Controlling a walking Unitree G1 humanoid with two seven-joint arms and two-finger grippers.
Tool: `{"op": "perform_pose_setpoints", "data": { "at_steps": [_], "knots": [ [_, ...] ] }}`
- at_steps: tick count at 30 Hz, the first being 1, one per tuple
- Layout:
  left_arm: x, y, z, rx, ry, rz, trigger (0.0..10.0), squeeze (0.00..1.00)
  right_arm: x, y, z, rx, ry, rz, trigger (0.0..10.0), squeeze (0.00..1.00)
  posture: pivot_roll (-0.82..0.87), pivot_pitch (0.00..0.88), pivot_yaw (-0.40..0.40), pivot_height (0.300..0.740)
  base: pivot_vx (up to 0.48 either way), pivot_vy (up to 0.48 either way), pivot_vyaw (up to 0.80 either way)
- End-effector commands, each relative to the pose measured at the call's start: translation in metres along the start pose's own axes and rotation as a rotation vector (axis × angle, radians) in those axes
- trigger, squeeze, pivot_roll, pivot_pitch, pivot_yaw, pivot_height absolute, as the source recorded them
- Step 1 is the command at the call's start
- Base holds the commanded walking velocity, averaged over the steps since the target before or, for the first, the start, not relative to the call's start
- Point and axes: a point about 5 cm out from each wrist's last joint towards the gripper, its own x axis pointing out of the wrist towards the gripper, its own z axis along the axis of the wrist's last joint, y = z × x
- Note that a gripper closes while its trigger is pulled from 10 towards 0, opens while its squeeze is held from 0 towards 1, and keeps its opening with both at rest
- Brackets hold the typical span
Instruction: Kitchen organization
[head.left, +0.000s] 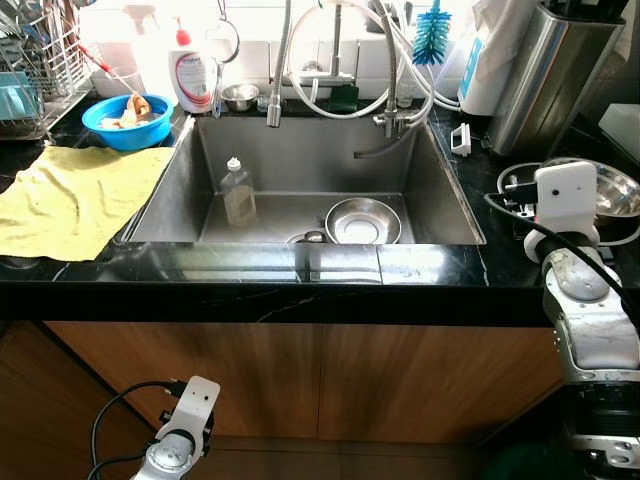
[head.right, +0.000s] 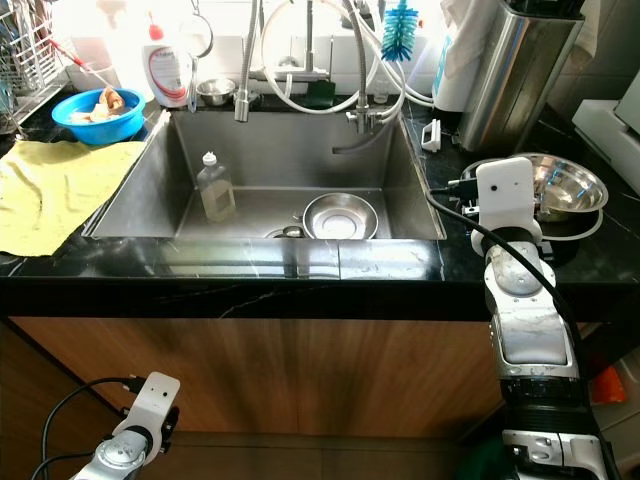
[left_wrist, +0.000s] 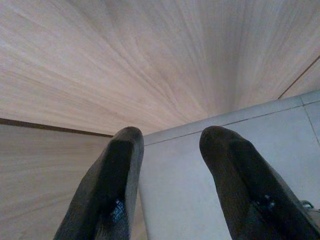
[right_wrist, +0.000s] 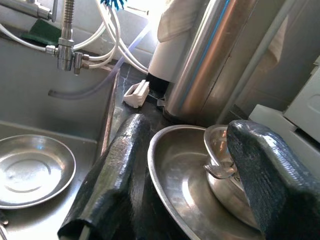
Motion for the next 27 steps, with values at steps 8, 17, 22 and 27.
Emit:
{"op": "perform_pose_setpoints", "data": {
  "at_steps": [8, 17, 22, 27],
  "knots": [
    [-0.001, -0.001, -0.004, 0.002, 0.022, -0.006, 10.0, 0.00, 0.010, -0.003, 0.004, -0.076, 0.025, 0.052, 10.0, 0.00, -0.06, 0.000, 0.010, 0.740, 0.000, 0.000, 0.00],
    [-0.001, -0.001, -0.004, 0.001, 0.024, -0.006, 10.0, 0.00, 0.015, -0.014, 0.003, -0.092, 0.069, 0.025, 10.0, 0.00, -0.06, 0.000, 0.012, 0.740, 0.000, 0.000, 0.00],
    [-0.001, 0.000, -0.004, 0.001, 0.024, -0.005, 10.0, 0.00, 0.014, -0.015, 0.000, -0.101, 0.088, 0.019, 10.0, 0.00, -0.06, 0.000, 0.014, 0.740, 0.000, 0.000, 0.00],
    [-0.001, 0.000, -0.005, 0.002, 0.026, -0.007, 10.0, 0.00, 0.014, -0.020, -0.003, -0.101, 0.107, -0.011, 10.0, 0.00, -0.06, 0.000, 0.015, 0.740, 0.000, 0.000, 0.00]
  ]
}}
